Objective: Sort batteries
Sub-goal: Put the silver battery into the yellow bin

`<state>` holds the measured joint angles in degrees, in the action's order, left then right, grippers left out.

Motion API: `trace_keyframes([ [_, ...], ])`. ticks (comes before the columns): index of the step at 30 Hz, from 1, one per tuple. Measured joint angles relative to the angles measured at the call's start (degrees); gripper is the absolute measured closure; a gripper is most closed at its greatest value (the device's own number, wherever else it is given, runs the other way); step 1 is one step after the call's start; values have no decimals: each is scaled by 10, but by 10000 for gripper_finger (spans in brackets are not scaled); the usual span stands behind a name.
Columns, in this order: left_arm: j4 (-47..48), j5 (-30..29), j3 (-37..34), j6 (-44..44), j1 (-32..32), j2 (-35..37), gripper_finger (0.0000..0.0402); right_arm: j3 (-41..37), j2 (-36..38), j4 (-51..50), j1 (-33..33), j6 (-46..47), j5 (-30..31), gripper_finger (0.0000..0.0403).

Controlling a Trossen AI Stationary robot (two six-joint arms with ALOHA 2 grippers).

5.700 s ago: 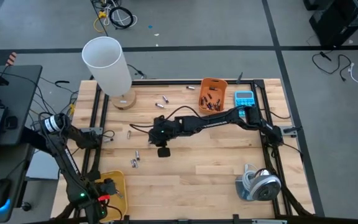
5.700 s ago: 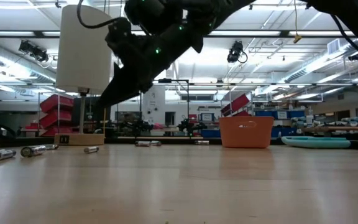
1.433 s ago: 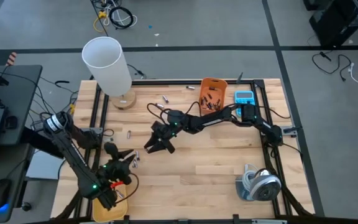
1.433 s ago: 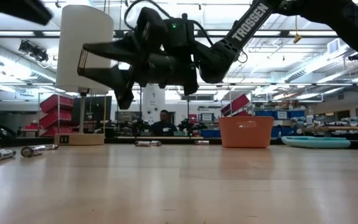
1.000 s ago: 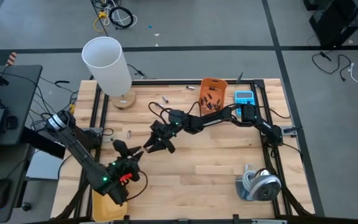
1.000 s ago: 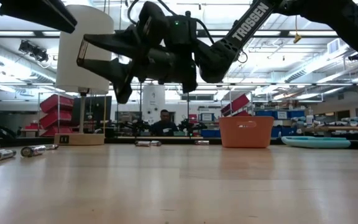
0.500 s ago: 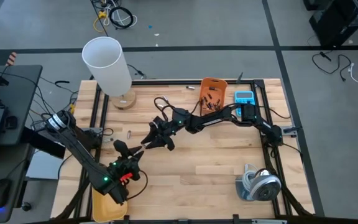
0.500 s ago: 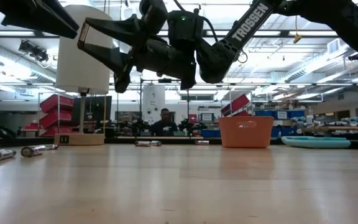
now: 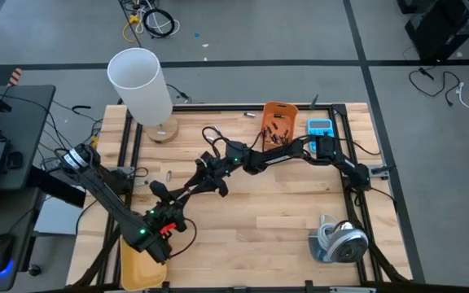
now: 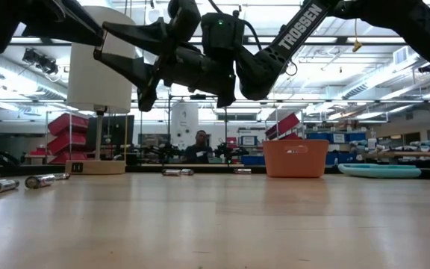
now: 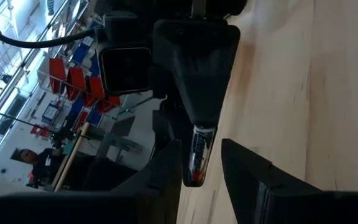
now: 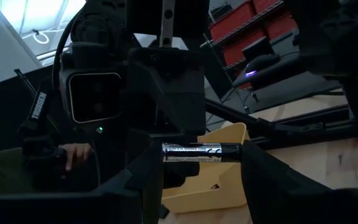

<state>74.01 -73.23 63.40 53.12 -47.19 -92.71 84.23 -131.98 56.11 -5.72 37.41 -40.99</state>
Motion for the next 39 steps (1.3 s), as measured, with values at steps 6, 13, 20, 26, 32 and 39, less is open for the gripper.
trace_keyframes([
  [6,-2,0,0,0,8,0,286,0,0,0,0,-1,0,235],
  [13,-5,0,0,0,7,0,286,0,0,0,0,-5,0,235],
  [20,-5,-3,0,0,7,0,290,0,0,0,0,-10,0,235],
  [26,-5,-4,0,0,7,0,328,0,0,0,1,-12,0,235],
  [32,-4,-4,0,0,7,0,366,0,0,0,1,-14,0,235],
  [39,-4,-3,0,0,7,0,376,0,0,0,1,-22,0,223],
])
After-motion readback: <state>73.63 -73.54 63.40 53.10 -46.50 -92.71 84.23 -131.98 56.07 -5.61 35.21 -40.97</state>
